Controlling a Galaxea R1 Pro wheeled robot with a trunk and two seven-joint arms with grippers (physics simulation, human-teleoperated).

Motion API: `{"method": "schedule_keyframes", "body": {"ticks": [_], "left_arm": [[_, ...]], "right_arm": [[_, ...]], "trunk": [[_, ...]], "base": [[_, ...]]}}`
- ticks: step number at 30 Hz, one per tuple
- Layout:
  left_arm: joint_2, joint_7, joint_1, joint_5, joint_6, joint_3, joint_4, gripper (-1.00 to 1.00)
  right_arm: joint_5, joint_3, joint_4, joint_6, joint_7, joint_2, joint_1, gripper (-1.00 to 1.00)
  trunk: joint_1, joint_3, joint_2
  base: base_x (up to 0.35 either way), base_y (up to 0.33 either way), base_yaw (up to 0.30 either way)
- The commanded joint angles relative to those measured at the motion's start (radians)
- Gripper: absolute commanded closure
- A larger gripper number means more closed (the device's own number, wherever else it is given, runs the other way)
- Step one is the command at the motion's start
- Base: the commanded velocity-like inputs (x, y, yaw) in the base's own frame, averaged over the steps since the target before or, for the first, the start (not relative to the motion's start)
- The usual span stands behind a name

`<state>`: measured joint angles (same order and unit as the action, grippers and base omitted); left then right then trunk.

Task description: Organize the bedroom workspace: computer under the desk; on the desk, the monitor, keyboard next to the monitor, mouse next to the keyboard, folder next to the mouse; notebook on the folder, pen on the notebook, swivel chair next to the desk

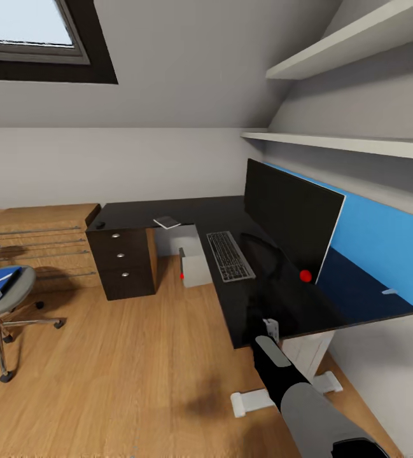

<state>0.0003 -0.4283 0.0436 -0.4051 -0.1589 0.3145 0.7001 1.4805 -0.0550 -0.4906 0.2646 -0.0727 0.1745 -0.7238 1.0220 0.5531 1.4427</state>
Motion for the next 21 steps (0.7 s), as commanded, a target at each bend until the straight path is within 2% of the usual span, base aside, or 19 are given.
{"method": "schedule_keyframes", "body": {"ticks": [1, 9, 15, 21], "left_arm": [[0.000, -0.007, 0.001, -0.011, -0.006, 0.006, 0.000, -1.00], [0.000, -0.007, 0.001, -0.013, -0.001, 0.006, -0.001, -1.00], [0.000, -0.006, 0.001, -0.014, -0.001, 0.005, -0.001, -1.00], [0.001, -0.006, 0.001, -0.014, -0.001, 0.006, -0.001, -1.00]], "right_arm": [[0.011, -0.004, 0.002, 0.006, -0.006, 0.000, -0.001, -1.00], [0.011, -0.005, 0.003, 0.004, 0.040, 0.000, -0.001, -1.00], [0.011, -0.004, 0.006, 0.006, 0.045, 0.000, -0.001, -1.00], [0.009, -0.005, 0.008, 0.007, 0.045, 0.000, 0.000, -1.00]], "trunk": [[-0.001, 0.001, 0.001], [-0.001, 0.001, 0.001], [-0.001, 0.001, 0.001], [-0.001, 0.001, 0.001]], "base": [[-0.334, 0.000, 0.000], [-0.334, 0.000, 0.000], [-0.333, -0.028, 0.000], [-0.256, -0.123, 0.000]]}}
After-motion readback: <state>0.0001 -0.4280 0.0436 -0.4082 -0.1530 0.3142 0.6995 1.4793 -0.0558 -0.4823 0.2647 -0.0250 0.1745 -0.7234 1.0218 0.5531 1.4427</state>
